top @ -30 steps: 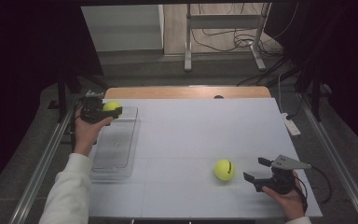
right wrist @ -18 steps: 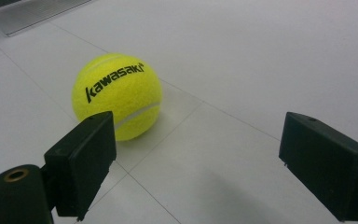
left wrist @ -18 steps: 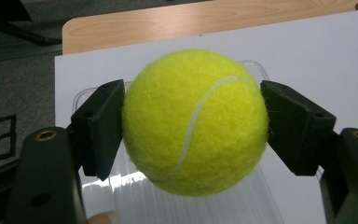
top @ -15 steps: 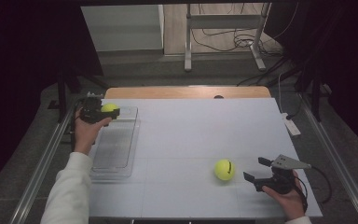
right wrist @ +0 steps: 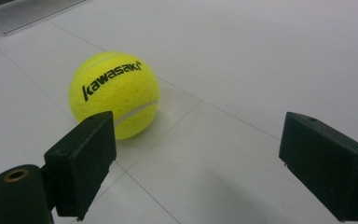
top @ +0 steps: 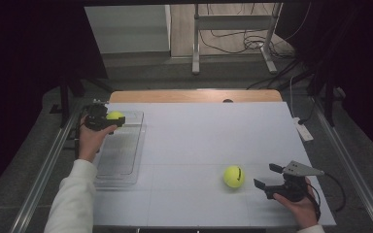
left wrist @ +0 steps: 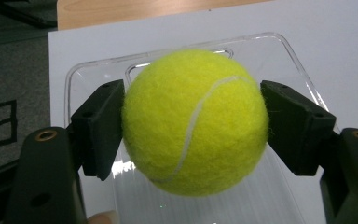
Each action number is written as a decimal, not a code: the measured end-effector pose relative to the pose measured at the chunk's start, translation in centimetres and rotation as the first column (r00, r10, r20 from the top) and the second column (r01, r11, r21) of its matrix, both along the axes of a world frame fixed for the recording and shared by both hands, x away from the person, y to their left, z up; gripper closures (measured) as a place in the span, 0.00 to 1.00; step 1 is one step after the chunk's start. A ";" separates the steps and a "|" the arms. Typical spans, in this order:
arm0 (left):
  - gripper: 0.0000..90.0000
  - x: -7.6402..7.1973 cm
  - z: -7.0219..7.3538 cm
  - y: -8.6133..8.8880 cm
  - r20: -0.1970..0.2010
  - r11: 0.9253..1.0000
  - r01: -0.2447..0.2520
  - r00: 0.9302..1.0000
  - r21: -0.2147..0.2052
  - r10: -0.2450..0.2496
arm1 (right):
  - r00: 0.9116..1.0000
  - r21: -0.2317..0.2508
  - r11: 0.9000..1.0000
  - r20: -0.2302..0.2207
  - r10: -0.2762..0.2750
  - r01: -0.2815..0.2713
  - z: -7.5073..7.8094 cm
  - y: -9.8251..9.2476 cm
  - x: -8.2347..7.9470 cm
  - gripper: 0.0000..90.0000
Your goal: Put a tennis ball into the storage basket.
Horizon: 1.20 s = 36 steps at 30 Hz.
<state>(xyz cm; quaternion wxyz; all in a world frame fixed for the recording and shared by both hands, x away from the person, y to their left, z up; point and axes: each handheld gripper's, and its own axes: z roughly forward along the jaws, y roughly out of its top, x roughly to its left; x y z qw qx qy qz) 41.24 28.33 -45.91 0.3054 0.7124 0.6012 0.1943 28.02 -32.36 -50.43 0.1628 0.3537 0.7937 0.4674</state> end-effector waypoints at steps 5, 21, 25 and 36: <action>0.30 0.1 -0.4 -0.1 -0.015 1.000 0.004 1.000 0.018 -0.004 | 1.000 -0.001 1.000 0.000 0.000 0.000 0.0 0.0 0.0 0.13; 0.30 0.6 -1.2 -0.6 -0.074 0.999 0.015 0.997 0.041 -0.012 | 1.000 -0.005 1.000 -0.001 -0.001 0.001 0.0 0.0 0.0 0.13; 0.30 0.7 -1.5 -0.6 -0.098 0.999 0.017 0.995 0.045 -0.012 | 1.000 -0.002 1.000 -0.002 0.000 0.000 0.0 0.0 0.0 0.13; 0.30 0.9 -2.4 -0.7 -0.142 0.998 0.033 0.990 0.057 -0.025 | 1.000 -0.003 1.000 -0.001 0.000 0.000 0.0 0.0 0.0 0.13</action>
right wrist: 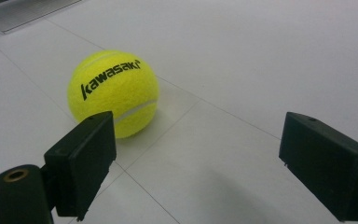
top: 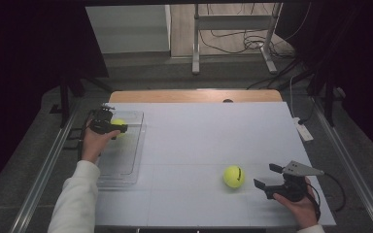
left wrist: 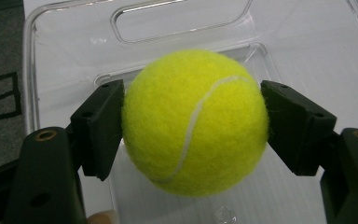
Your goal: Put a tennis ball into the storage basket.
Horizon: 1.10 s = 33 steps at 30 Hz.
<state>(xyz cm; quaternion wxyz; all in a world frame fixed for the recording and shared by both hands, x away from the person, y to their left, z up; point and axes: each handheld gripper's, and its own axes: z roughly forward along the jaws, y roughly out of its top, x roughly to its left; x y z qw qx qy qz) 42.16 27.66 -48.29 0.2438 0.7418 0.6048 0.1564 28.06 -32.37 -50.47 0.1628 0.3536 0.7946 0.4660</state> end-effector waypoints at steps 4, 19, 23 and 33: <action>0.29 0.1 -0.2 -0.2 -0.010 1.000 0.001 1.000 0.010 -0.001 | 1.000 0.001 1.000 0.002 -0.003 0.003 0.0 0.0 0.0 0.13; 0.23 0.3 -0.7 -1.0 -0.023 0.997 -0.005 1.000 0.083 0.006 | 1.000 0.003 1.000 -0.001 0.000 0.001 0.1 0.0 -0.1 0.13; 0.18 0.1 -0.3 -1.1 0.002 0.998 -0.008 1.000 0.059 0.008 | 1.000 0.002 1.000 0.000 0.000 0.000 0.1 0.1 -0.1 0.13; 0.16 -1.0 0.6 -1.0 0.062 1.000 0.005 0.998 0.003 -0.005 | 1.000 -0.001 1.000 0.000 -0.001 0.001 0.1 0.1 -0.1 0.13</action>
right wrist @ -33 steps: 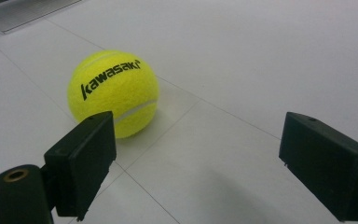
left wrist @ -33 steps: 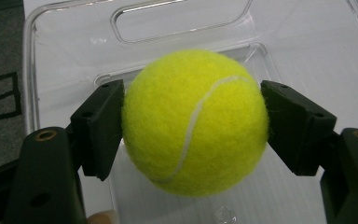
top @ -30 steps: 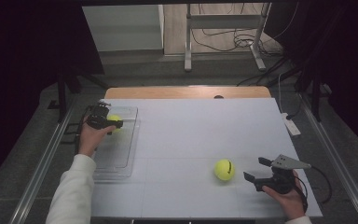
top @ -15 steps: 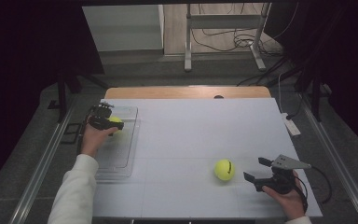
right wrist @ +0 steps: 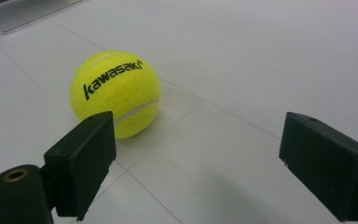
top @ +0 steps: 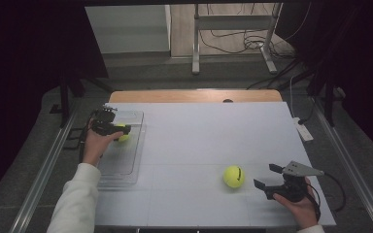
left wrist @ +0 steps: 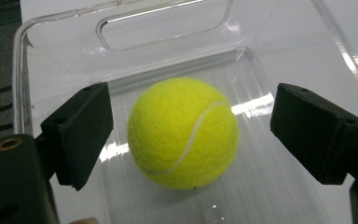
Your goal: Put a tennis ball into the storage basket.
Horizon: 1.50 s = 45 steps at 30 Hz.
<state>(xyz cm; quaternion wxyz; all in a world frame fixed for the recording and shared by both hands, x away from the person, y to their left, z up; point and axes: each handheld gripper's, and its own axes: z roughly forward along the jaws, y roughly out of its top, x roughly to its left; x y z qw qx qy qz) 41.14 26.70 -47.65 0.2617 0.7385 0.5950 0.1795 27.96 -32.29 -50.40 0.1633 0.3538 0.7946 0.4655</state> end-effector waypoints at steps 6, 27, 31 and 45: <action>0.17 -1.2 0.7 0.1 0.051 0.998 0.011 0.999 -0.064 -0.008 | 1.000 0.002 1.000 0.001 0.000 0.000 0.0 0.0 0.0 0.13; 0.18 -6.0 3.6 -0.3 0.215 0.973 0.157 0.969 -0.171 -0.119 | 1.000 0.006 1.000 -0.016 0.002 -0.002 -0.1 0.6 0.9 0.13; 0.18 -6.2 3.1 -0.7 0.223 0.961 0.176 0.966 -0.212 -0.128 | 1.000 0.008 1.000 -0.015 0.000 0.000 -0.1 0.4 0.8 0.13; 0.18 -8.0 2.9 -1.8 0.266 0.936 0.244 0.948 -0.255 -0.175 | 1.000 0.007 1.000 -0.010 0.005 -0.005 -0.1 0.3 0.8 0.13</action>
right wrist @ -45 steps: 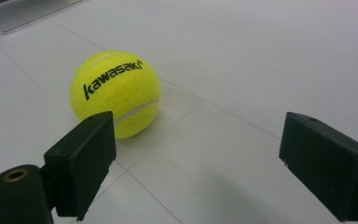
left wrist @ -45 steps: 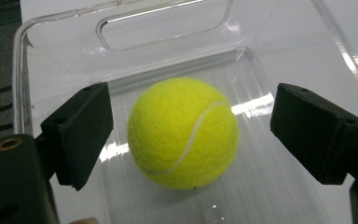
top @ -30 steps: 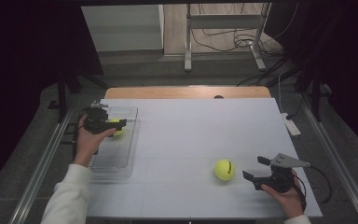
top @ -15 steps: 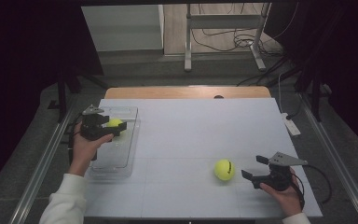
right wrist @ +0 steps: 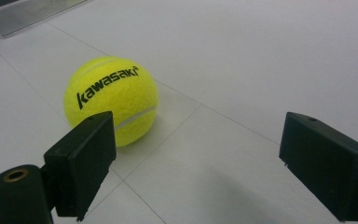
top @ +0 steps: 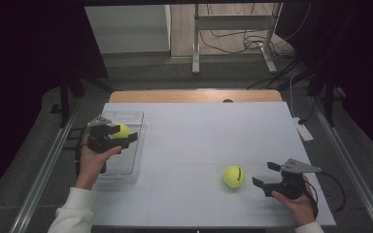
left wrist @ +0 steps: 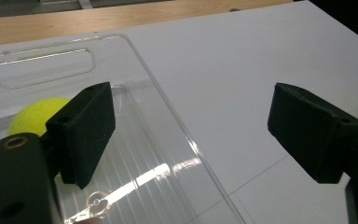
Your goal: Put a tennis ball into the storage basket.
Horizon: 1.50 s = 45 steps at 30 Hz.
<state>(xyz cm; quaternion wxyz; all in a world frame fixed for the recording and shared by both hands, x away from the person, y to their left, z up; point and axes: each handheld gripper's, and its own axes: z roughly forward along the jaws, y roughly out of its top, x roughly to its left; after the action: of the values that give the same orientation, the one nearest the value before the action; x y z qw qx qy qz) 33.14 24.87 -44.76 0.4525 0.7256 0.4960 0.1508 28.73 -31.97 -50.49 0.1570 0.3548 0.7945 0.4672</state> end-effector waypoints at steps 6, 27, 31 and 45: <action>0.18 -0.7 0.3 -0.5 0.024 1.000 0.014 1.000 -0.011 -0.013 | 1.000 -0.006 1.000 0.005 0.004 -0.004 0.1 0.1 -0.1 0.13; 0.18 -1.3 0.3 -4.1 0.036 0.992 0.124 0.992 0.017 -0.125 | 1.000 0.002 1.000 0.002 0.001 -0.001 0.0 0.2 0.1 0.13; 0.18 -1.2 0.3 -4.4 0.035 0.992 0.127 0.991 0.016 -0.128 | 1.000 -0.013 1.000 0.006 0.012 -0.011 0.0 0.3 -0.1 0.13; 0.18 -1.1 0.4 -6.1 0.036 0.985 0.174 0.984 0.017 -0.174 | 1.000 -0.008 1.000 0.015 -0.001 0.001 0.1 -0.1 -0.8 0.13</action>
<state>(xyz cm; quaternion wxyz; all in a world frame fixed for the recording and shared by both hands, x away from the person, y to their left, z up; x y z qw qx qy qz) 32.04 18.82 -44.33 0.4684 0.7662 0.4210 0.1276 27.97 -32.12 -50.34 0.1645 0.3510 0.7950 0.4666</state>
